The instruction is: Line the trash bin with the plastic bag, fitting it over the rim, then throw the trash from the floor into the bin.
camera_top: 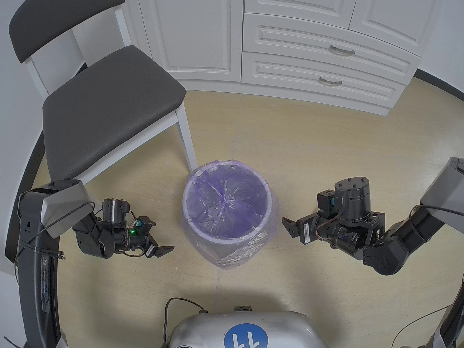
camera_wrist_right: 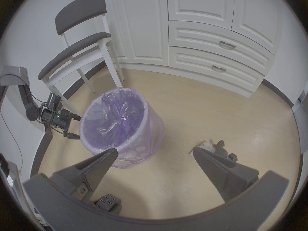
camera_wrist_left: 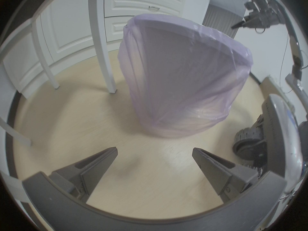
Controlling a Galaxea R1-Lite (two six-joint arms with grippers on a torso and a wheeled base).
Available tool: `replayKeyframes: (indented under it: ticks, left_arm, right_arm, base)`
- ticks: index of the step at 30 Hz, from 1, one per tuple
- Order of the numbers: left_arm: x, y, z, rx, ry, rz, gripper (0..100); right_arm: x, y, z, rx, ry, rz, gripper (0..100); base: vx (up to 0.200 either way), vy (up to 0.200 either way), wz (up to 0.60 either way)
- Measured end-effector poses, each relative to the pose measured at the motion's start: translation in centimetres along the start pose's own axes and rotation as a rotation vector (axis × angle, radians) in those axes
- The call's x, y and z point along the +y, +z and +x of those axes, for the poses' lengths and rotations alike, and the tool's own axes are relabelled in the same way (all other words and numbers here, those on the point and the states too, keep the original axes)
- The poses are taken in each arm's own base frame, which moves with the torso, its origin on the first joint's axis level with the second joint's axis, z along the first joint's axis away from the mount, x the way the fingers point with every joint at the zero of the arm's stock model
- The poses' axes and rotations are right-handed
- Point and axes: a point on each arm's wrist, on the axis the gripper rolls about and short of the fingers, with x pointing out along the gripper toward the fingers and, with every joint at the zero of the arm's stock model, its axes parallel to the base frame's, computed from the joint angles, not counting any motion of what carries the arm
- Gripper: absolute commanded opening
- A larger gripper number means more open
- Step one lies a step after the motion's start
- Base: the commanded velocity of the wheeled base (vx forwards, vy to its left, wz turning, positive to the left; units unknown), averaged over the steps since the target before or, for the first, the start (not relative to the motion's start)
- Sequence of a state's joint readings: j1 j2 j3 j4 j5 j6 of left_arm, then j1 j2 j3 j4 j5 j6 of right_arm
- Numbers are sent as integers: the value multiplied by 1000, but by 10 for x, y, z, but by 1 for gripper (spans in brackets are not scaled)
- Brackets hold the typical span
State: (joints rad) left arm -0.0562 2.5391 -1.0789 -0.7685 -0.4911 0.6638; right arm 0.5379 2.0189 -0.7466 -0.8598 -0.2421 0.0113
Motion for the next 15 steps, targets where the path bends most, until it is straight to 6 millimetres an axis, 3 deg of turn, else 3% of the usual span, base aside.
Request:
replayKeyframes:
  ticks: [8, 15]
  left_arm:
    - [-31, 4, -39, 65, 230, 87, 100]
    - [-60, 7, -76, -3, 343, 107, 100]
  right_arm:
    - [-11, 6, -26, -21, -20, -63, 100]
    - [-24, 7, -51, -32, -45, -83, 100]
  base:
    - [0, 0, 0]
    - [0, 0, 0]
